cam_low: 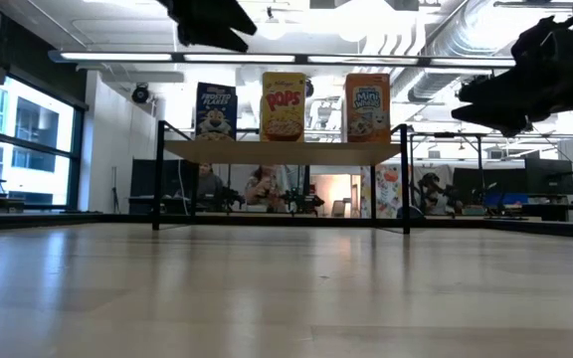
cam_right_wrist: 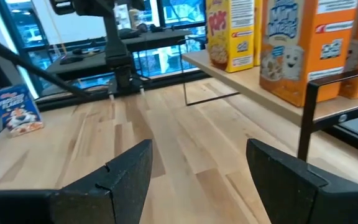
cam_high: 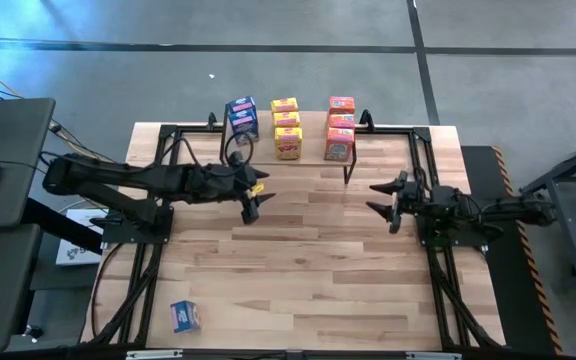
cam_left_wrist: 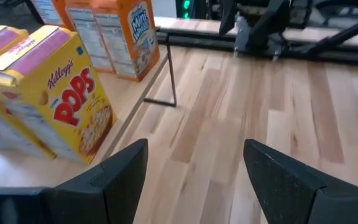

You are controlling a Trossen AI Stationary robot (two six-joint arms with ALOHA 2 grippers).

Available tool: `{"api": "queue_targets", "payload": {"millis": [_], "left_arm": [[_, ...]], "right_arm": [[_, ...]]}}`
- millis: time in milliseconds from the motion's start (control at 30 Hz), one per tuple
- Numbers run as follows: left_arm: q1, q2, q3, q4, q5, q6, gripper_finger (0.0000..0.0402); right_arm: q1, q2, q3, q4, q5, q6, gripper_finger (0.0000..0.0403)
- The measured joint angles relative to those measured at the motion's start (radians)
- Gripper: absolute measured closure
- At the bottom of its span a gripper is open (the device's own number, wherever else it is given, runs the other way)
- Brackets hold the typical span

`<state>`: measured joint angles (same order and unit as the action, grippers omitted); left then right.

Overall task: Stack cereal on shelf
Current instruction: Put the blue cereal box and aligned with the other blue cereal boxes on the shelf

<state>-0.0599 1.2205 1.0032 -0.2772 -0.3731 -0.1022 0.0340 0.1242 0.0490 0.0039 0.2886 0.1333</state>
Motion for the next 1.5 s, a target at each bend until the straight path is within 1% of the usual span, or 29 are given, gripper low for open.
{"api": "queue_targets", "payload": {"millis": [100, 200, 367, 533, 633, 767, 1000, 1133, 1267, 1500], "left_arm": [[-0.027, 0.000, 0.039, -0.095, -0.057, -0.023, 0.0144], [-0.045, 0.000, 0.075, -0.236, -0.105, -0.122, 0.0144], [-0.083, 0.000, 0.130, -0.422, -0.103, -0.320, 0.0144], [-0.132, 0.000, 0.198, -0.563, -0.058, -0.508, 0.0145], [-0.161, 0.000, 0.236, -0.601, -0.023, -0.578, 0.0144], [-0.193, 0.000, 0.287, -0.621, -0.002, -0.602, 0.0144], [-0.233, 0.000, 0.359, -0.664, 0.015, -0.620, 0.0144], [-0.250, 0.000, 0.369, -0.685, 0.017, -0.631, 0.0144], [-0.262, 0.000, 0.369, -0.726, 0.031, -0.677, 0.0144], [-0.286, 0.000, 0.369, -0.849, 0.096, -0.827, 0.0144]], "right_arm": [[0.019, 0.000, 0.000, -0.001, 0.009, 0.010, 0.0151], [0.038, 0.000, 0.000, -0.017, 0.038, 0.024, 0.0151], [0.063, 0.000, 0.000, -0.039, 0.084, 0.023, 0.0151], [0.075, 0.000, 0.000, -0.056, 0.113, 0.027, 0.0151], [0.075, 0.000, 0.000, -0.057, 0.112, 0.028, 0.0151], [0.075, 0.001, 0.000, -0.058, 0.095, 0.024, 0.0151], [0.075, 0.002, 0.000, -0.070, -0.047, -0.001, 0.0151], [0.075, 0.002, 0.000, -0.081, -0.147, -0.018, 0.0151], [0.075, 0.010, 0.000, -0.081, -0.148, -0.057, 0.0151], [0.056, 0.042, 0.000, -0.079, -0.120, -0.074, 0.0151]]}}
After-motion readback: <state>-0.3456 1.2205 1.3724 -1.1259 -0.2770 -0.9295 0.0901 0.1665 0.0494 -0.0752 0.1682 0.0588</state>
